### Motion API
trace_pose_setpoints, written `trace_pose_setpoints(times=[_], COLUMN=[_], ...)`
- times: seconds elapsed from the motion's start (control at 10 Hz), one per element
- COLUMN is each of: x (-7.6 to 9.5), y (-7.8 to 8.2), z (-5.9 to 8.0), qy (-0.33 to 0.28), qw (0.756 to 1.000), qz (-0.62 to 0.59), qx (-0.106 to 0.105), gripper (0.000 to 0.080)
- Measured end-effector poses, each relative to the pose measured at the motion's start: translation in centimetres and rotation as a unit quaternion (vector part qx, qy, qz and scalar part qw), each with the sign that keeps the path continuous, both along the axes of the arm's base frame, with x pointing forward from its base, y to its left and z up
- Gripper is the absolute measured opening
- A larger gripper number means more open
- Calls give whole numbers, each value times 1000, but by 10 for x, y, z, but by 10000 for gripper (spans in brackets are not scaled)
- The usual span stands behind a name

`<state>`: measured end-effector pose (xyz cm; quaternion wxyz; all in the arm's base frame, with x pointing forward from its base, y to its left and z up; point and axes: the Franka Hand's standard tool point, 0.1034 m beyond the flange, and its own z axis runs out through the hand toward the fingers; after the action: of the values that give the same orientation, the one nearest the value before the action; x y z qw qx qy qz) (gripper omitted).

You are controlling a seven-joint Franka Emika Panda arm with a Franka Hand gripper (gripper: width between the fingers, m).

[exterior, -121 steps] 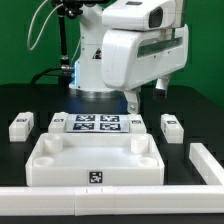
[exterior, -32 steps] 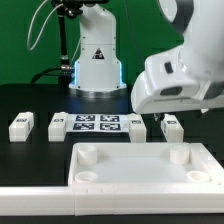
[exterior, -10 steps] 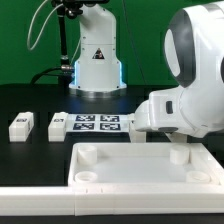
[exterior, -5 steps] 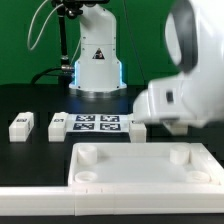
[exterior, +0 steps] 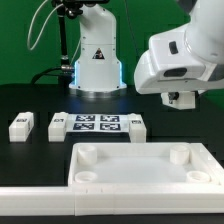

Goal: Assemble desk

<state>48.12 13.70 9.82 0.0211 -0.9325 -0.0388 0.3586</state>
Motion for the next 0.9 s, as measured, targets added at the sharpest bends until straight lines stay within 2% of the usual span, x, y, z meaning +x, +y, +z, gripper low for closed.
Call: trace_pose_setpoints(times=[0.1, 0.2, 0.3, 0.4, 0.5, 0.6, 0.8, 0.9], x=[3, 10, 28, 41, 42, 44, 54, 74], y=[-1, -8, -16, -19, -16, -16, -18, -23], z=[4, 28, 59, 74, 65, 63, 66, 70], qy=[-36, -55, -94, -133, -167, -204, -276, -317], qw=[999, 998, 995, 991, 986, 979, 961, 948], qz=[-1, 11, 11, 6, 5, 2, -1, -1], qx=[4, 17, 24, 26, 28, 29, 33, 39], gripper=[287, 287, 287, 287, 287, 287, 287, 287])
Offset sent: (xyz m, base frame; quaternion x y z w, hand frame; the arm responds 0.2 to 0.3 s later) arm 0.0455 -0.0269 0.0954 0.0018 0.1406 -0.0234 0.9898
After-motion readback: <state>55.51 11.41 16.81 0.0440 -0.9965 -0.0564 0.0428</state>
